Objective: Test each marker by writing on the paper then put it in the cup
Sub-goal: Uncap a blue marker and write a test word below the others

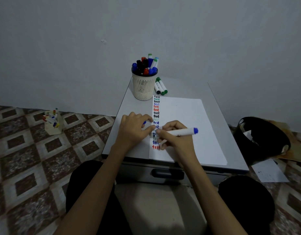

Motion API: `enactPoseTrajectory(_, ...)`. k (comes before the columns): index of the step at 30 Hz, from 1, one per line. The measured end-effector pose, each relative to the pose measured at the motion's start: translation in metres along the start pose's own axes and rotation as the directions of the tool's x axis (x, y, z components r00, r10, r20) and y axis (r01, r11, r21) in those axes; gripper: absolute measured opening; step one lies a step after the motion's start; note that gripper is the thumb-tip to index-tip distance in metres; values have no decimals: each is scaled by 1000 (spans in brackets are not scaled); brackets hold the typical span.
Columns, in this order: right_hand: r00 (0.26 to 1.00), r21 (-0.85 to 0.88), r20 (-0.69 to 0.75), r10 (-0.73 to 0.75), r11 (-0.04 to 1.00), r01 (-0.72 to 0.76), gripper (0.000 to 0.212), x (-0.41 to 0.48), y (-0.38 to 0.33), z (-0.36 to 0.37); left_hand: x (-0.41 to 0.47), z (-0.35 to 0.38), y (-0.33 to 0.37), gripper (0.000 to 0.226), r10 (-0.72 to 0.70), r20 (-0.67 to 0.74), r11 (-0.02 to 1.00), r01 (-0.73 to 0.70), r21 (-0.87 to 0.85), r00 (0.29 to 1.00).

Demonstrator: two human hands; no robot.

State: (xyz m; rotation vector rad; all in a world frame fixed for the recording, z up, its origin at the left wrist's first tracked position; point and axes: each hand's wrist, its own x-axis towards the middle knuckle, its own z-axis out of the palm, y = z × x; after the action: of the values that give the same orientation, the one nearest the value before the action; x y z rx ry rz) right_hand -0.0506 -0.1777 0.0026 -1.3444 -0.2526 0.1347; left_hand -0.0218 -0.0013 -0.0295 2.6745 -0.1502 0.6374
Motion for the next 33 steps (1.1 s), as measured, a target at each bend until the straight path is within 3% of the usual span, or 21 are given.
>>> enactPoseTrajectory(3,999,-64,-36,-4,998,2,31,3,6,10,0,1,-1,42,1,-12,1000,-1,11,1000)
enactPoseTrajectory(8,994,-365,-73,-87,929,54,33,2,15,14,0,3,-1,34,-8,-26,1000,7,-17,1000)
enactPoseTrajectory(33,993,-407,46,-113,905,122,29,-4,20,18,-1,1,0,42,0,-36,1000,-1,-27,999)
